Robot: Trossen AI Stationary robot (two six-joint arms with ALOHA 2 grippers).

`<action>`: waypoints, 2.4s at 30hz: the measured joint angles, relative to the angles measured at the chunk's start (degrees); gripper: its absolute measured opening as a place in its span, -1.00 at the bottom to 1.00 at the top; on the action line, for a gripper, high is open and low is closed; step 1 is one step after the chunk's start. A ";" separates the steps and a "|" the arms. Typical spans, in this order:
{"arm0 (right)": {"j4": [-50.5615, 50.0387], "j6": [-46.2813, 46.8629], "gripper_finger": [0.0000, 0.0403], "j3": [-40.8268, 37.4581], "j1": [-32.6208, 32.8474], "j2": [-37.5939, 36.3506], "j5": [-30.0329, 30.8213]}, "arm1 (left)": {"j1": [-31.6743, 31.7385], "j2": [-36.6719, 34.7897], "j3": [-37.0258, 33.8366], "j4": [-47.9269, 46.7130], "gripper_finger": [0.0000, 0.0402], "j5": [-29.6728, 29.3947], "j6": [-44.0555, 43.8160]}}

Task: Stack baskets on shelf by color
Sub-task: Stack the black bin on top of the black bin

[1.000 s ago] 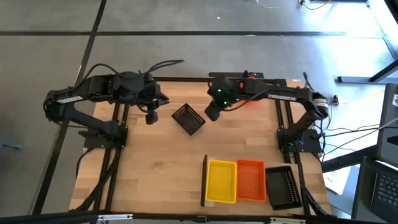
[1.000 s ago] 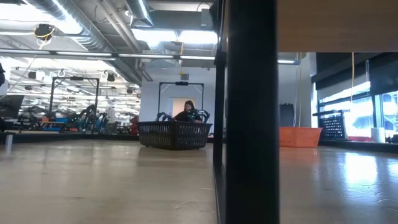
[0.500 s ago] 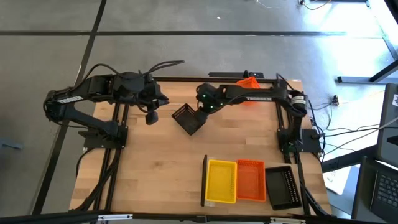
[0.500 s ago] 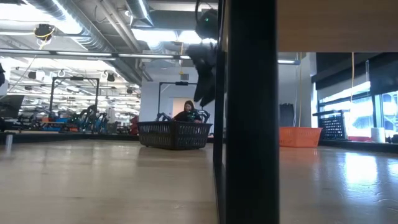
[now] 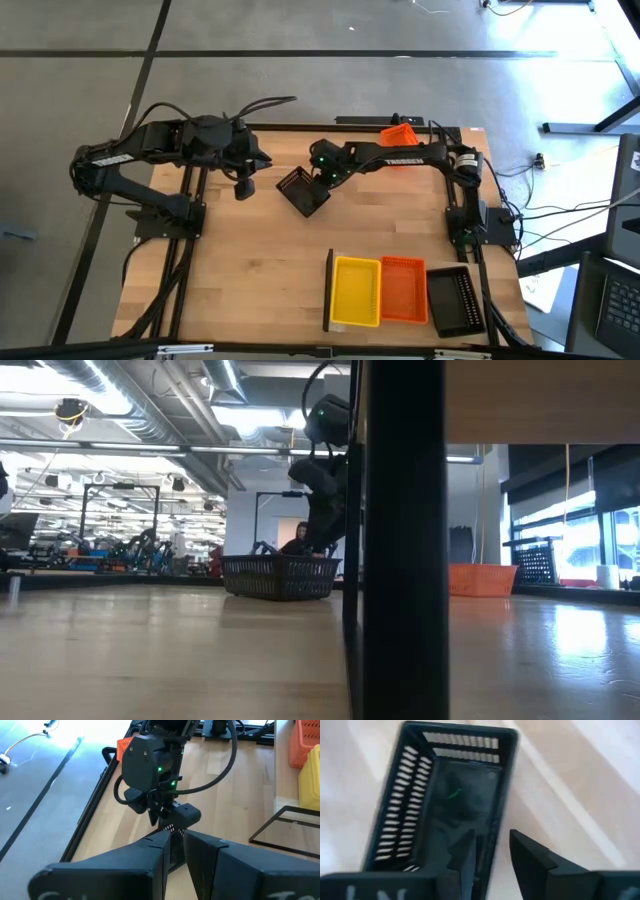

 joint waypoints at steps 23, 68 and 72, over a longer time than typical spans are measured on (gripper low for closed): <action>1.09 0.44 -0.42 0.02 -0.55 6.12 -0.27 | 0.01 0.00 0.00 0.00 -0.77 -0.02 -0.09; -53.55 13.69 -1.00 24.50 12.33 -19.74 28.53 | 0.00 0.02 -0.02 -2.71 -0.77 0.24 3.44; -62.78 19.13 -1.00 28.54 15.48 -22.61 31.65 | 0.02 0.02 -0.02 -2.67 -0.77 0.22 3.45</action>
